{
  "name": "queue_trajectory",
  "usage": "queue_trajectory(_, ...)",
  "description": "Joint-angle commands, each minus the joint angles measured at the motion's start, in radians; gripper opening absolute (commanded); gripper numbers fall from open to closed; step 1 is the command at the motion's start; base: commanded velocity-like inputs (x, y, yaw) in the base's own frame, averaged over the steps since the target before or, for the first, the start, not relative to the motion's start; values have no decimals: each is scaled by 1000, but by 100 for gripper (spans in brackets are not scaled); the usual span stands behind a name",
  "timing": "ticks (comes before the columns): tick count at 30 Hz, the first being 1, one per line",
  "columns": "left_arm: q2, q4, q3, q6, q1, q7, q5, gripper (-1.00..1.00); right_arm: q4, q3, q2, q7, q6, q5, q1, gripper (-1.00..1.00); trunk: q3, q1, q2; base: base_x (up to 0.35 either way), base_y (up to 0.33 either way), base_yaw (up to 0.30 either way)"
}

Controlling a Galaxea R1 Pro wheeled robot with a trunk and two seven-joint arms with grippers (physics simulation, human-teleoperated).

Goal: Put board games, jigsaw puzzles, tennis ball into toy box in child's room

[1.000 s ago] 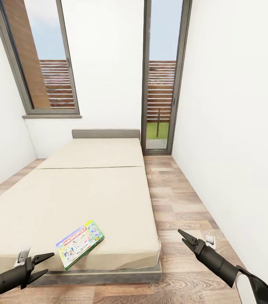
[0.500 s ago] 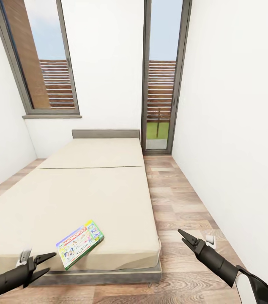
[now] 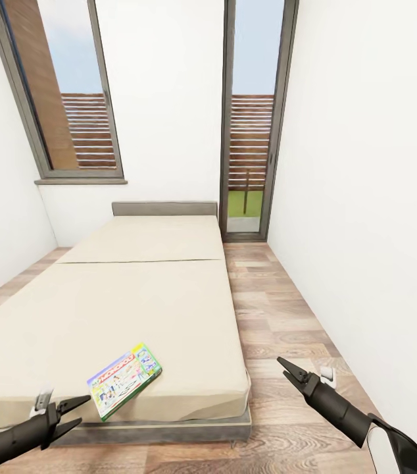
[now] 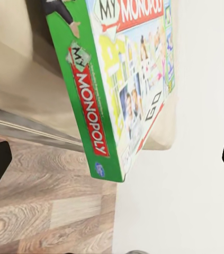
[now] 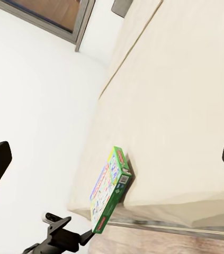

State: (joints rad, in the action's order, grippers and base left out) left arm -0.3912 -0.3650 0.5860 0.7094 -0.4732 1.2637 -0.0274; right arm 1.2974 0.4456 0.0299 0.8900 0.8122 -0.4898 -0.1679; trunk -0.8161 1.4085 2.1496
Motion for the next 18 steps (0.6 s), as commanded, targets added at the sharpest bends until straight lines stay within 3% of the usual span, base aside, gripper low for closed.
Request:
queue_trajectory(1, 1, 1, 5, 10, -1, 4, -3, 100, 0, 2, 1, 3, 5, 0, -1, 100, -1, 0, 0, 0, 0, 0)
queue_trajectory(18, 6, 4, 5, 11, -1, 6, -2, 100, 0, 2, 0, 3, 7, -2, -1, 100, -1, 0, 0, 0, -7, 0)
